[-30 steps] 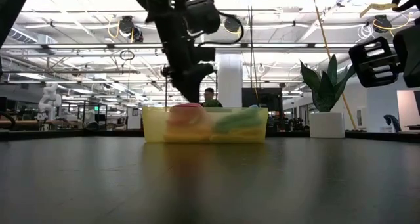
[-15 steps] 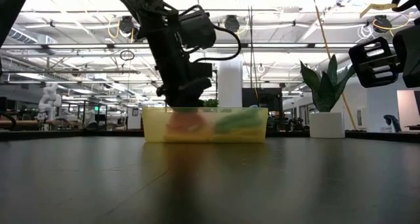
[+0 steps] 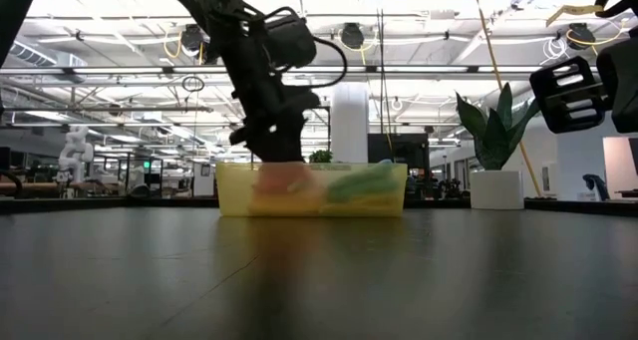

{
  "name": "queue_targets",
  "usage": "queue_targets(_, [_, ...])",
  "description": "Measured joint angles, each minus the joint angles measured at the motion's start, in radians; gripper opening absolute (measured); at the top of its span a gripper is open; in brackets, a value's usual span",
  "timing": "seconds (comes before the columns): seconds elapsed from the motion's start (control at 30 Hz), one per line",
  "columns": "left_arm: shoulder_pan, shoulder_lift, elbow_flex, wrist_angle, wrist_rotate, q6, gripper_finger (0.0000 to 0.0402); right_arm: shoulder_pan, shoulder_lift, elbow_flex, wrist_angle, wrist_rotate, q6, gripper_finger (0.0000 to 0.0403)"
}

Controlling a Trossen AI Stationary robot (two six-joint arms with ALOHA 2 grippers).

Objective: Fold microfiber towels
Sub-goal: Put the pink folded microfiber cloth in the yellow bin

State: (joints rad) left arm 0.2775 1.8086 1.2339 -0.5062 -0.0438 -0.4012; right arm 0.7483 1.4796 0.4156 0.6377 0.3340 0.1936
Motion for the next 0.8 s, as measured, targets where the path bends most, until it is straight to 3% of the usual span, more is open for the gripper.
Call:
queue_targets(0.13, [0.044, -0.03, 0.0, 0.051, -0.025, -0.018, 0.0214, 0.0, 0.0, 0.0, -0.001, 0.0, 0.0, 0.0])
queue_targets(0.23, [0.067, -0.03, 0.0, 0.106, -0.079, 0.007, 0.0205, 0.0, 0.0, -0.001, -0.003, 0.0, 0.001, 0.0])
queue_targets(0.37, [0.088, 0.01, 0.001, 0.114, -0.13, 0.011, 0.0167, 0.0, 0.0, -0.001, -0.007, 0.0, 0.003, 0.0])
queue_targets(0.57, [0.091, 0.068, 0.0, 0.11, -0.125, 0.011, 0.0098, 0.0, 0.0, -0.001, -0.016, 0.0, 0.003, 0.0])
queue_targets(0.8, [0.069, 0.002, 0.0, 0.078, -0.095, 0.027, 0.0045, 0.0, 0.0, -0.001, -0.015, 0.012, 0.001, 0.0])
